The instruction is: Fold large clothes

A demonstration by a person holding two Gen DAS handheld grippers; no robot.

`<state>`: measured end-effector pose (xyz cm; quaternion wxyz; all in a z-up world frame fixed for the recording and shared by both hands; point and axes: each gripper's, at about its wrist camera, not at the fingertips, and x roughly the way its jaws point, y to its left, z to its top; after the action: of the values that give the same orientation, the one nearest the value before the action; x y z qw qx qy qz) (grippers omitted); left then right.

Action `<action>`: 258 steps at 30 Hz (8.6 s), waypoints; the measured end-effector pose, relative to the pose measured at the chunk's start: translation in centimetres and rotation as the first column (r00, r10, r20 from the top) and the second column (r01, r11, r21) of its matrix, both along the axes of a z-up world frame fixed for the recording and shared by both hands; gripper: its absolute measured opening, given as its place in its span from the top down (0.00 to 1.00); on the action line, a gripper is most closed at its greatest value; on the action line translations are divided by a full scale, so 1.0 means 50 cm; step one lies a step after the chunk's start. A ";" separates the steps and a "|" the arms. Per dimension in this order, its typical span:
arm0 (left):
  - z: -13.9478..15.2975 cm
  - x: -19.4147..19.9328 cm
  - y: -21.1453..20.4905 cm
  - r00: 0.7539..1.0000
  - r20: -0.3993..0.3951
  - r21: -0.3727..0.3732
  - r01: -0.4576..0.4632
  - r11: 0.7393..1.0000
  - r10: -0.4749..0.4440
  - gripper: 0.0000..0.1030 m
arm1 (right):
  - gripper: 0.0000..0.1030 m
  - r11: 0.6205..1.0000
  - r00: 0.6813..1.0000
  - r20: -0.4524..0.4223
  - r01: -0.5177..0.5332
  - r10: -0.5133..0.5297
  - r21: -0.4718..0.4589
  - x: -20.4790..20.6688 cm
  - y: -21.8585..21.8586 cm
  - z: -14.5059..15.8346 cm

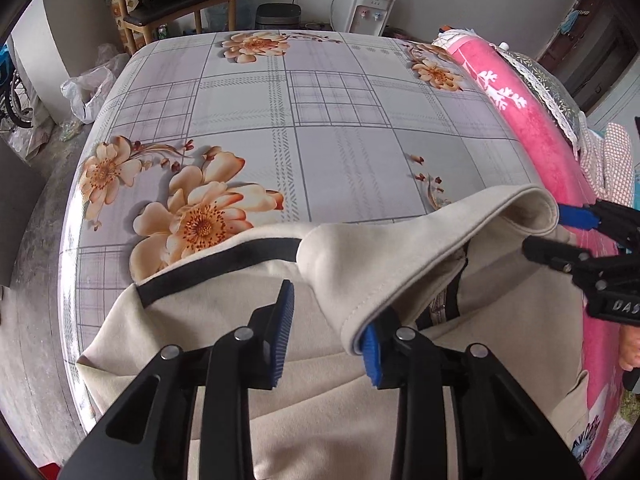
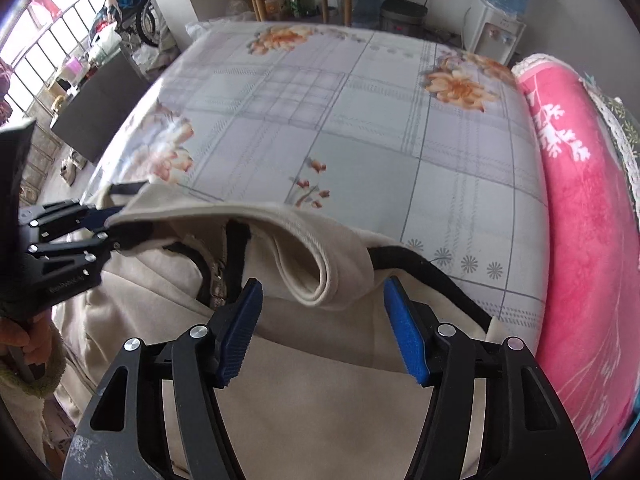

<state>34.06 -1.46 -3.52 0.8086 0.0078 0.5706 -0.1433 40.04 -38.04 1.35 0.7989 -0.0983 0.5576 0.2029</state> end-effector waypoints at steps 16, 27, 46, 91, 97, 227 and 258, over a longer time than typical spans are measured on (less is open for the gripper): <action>-0.033 0.042 -0.026 0.997 -0.066 0.024 0.045 0.999 -0.044 0.59 | 0.67 0.991 0.997 -0.077 0.028 -0.018 0.131 0.065 0.077 -0.011; -0.045 0.051 -0.038 0.992 -0.056 0.055 0.115 0.992 -0.112 0.49 | 0.60 0.999 0.979 -0.205 0.006 0.003 0.046 0.129 0.113 -0.078; -0.047 0.017 -0.020 0.980 -0.021 0.051 0.198 0.979 -0.198 0.48 | 0.41 0.980 0.952 -0.269 -0.100 0.145 0.174 0.069 0.130 -0.077; 0.092 -0.202 0.065 0.980 0.102 -0.215 0.187 0.958 -0.168 0.72 | 0.83 0.944 0.987 -0.073 -0.111 0.140 0.312 -0.096 -0.015 -0.092; 0.115 -0.154 0.062 0.988 0.128 -0.292 0.122 0.949 -0.088 0.72 | 0.83 0.962 0.984 0.040 -0.176 0.172 0.208 -0.119 0.012 -0.102; -0.054 -0.558 0.334 0.953 0.091 -0.211 -0.265 0.941 0.289 0.61 | 0.24 0.987 0.999 0.032 0.010 -0.015 0.162 -0.557 -0.001 -0.118; -0.031 -0.542 0.286 0.963 0.214 -0.289 -0.100 0.952 0.166 0.63 | 0.24 0.972 0.999 0.027 0.031 -0.038 0.233 -0.569 -0.044 -0.111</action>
<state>6.96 12.84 -5.08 0.8716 -0.1265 0.4442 -0.1642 11.58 -40.22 -4.22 0.8170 0.0023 0.5191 0.2512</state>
